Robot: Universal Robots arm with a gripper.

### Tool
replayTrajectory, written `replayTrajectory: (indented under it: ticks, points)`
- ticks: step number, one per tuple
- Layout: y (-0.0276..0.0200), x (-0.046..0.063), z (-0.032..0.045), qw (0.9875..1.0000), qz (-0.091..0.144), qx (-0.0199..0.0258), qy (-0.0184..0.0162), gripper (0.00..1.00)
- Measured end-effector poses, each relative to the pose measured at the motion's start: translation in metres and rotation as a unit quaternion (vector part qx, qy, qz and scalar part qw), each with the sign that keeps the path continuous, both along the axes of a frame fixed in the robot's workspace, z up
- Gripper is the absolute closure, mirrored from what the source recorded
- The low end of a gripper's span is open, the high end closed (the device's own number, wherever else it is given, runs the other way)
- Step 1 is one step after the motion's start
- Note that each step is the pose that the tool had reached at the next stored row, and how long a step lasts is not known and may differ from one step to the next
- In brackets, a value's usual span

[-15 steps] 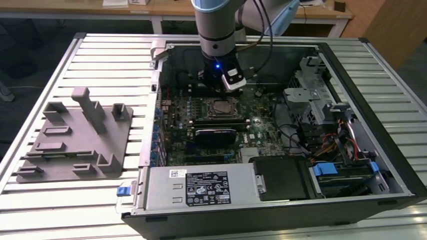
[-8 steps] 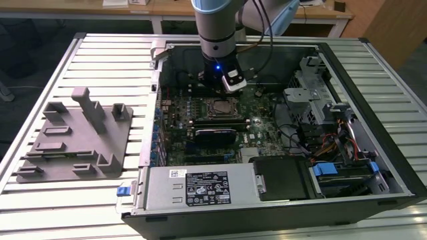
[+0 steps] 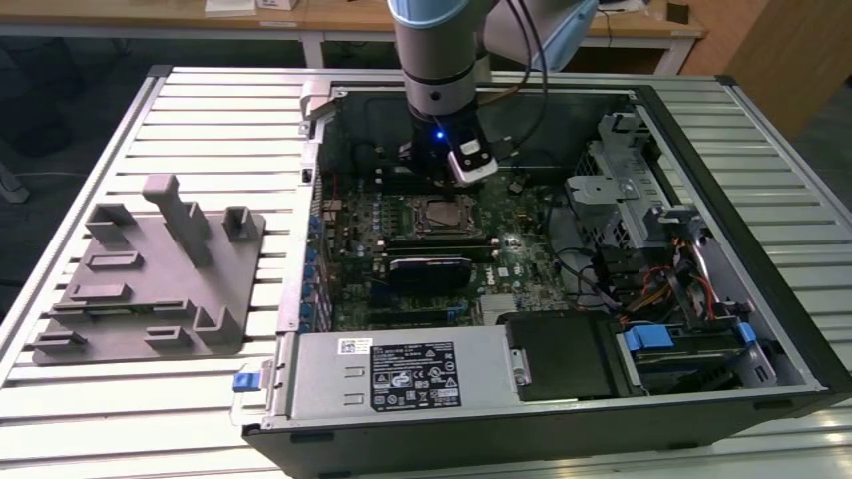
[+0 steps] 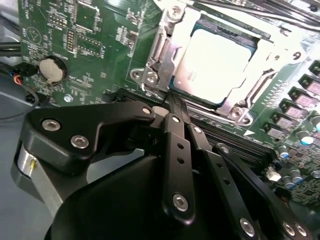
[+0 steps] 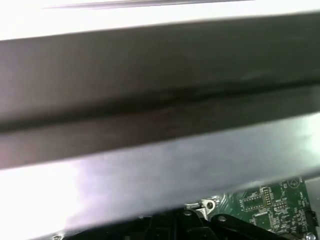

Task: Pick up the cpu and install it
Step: 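Install the first cpu locking lever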

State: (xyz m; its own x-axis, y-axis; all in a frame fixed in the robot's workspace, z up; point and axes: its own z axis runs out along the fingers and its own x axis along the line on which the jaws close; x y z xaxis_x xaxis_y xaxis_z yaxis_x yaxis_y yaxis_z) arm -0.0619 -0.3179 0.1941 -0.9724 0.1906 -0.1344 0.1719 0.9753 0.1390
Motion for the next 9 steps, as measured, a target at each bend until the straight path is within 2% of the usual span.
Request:
replayTrajectory:
  ticks: [5,9]
  points:
    - [-0.0001,0.0030,0.0001,1.0000,0.000,0.0027,0.0001,0.89]
    - [0.0000,0.0031,0.0000,0.9999,0.000,0.0110,0.0001,0.89]
